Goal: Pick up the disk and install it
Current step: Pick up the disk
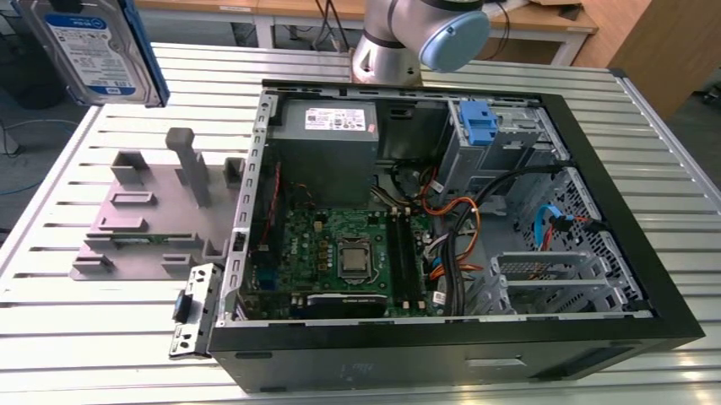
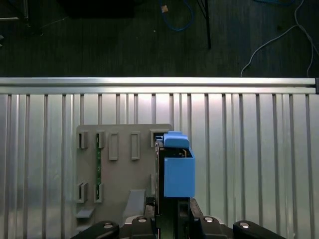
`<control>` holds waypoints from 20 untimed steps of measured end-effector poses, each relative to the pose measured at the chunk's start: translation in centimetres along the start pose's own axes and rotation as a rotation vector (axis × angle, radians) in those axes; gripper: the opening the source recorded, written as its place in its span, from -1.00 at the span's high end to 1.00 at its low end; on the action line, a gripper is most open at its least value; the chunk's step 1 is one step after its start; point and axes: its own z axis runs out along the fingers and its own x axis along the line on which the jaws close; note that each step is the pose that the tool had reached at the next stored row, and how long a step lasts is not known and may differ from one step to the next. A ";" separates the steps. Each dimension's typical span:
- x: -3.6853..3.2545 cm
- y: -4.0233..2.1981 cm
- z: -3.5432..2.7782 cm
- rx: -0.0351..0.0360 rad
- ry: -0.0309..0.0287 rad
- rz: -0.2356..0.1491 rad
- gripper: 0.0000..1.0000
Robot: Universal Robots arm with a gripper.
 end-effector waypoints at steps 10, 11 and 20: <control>-0.06 0.04 -1.27 0.0001 0.0000 0.000 0.30; -0.06 0.04 -1.35 0.0000 0.0000 0.000 0.30; -0.07 0.05 -1.59 0.0000 0.0000 0.000 0.30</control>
